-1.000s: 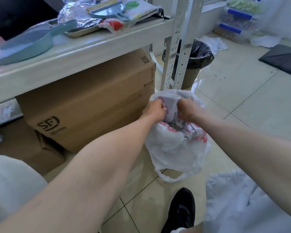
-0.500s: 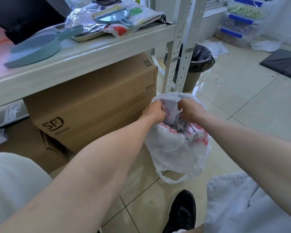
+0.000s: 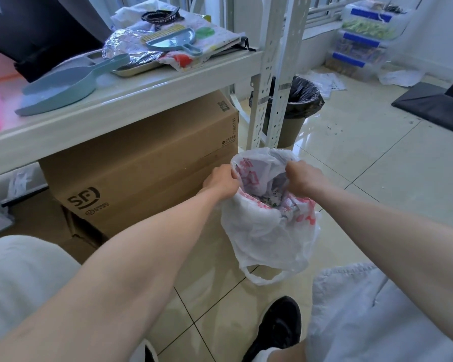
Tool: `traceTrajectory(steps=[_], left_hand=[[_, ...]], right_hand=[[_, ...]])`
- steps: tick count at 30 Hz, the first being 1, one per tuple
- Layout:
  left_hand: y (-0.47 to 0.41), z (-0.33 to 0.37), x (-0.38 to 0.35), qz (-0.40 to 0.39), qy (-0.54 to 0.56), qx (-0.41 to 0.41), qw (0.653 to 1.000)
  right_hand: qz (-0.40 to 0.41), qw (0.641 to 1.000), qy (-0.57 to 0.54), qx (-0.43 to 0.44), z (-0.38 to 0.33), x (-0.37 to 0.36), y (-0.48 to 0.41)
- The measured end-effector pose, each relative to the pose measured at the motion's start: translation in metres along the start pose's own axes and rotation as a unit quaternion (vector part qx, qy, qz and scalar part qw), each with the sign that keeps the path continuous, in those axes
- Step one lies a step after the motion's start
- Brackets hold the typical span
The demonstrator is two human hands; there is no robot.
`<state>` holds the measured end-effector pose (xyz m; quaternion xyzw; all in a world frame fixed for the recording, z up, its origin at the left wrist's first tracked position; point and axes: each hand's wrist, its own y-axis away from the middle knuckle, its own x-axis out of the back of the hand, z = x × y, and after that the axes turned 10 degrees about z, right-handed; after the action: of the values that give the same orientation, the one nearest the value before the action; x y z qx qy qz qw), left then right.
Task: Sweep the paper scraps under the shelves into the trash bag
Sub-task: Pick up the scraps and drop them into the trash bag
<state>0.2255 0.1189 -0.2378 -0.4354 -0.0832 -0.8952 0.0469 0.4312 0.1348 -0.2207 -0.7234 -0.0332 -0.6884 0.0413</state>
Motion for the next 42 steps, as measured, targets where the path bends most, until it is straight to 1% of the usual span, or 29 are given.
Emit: traceTrajectory(steps=[3, 6, 11, 14, 18, 22, 25, 30, 34, 38, 42], left_hand=[[0.001, -0.008, 0.006, 0.005, -0.017, 0.022, 1.000], [0.001, -0.016, 0.009, 0.004, -0.016, 0.052, 0.999], [-0.001, -0.023, -0.002, -0.029, 0.020, 0.110, 0.993], [0.000, -0.021, -0.010, -0.045, 0.026, 0.106, 0.993], [0.003, -0.018, -0.019, -0.061, 0.032, 0.111, 0.991], [0.002, -0.015, -0.027, -0.060, 0.067, 0.139, 0.986], [-0.001, -0.012, -0.033, -0.044, 0.092, 0.152, 0.983], [-0.008, -0.009, -0.042, -0.001, 0.101, 0.145, 0.984], [-0.015, -0.008, -0.043, 0.007, 0.108, 0.146, 0.983], [-0.014, -0.011, -0.039, 0.019, 0.090, 0.138, 0.986], [-0.010, -0.010, -0.017, 0.024, 0.081, 0.130, 0.988]], right_hand=[[0.006, 0.999, 0.047, -0.024, 0.007, 0.007, 0.007], [-0.013, 0.995, 0.082, -0.060, 0.013, 0.007, 0.010], [-0.067, 0.993, 0.031, -0.097, 0.023, -0.003, 0.010], [-0.088, 0.991, -0.006, -0.099, 0.020, -0.011, 0.013], [-0.063, 0.995, 0.008, -0.076, 0.019, -0.020, 0.015], [-0.058, 0.996, -0.012, -0.062, 0.021, -0.023, 0.013], [-0.053, 0.996, -0.022, -0.067, 0.021, -0.024, 0.011], [-0.032, 0.995, -0.038, -0.084, 0.024, -0.027, 0.002], [-0.013, 0.994, -0.006, -0.112, 0.024, -0.026, -0.005], [0.004, 0.991, 0.032, -0.130, 0.020, -0.022, -0.006], [0.009, 0.989, 0.038, -0.141, 0.012, -0.002, -0.004]])
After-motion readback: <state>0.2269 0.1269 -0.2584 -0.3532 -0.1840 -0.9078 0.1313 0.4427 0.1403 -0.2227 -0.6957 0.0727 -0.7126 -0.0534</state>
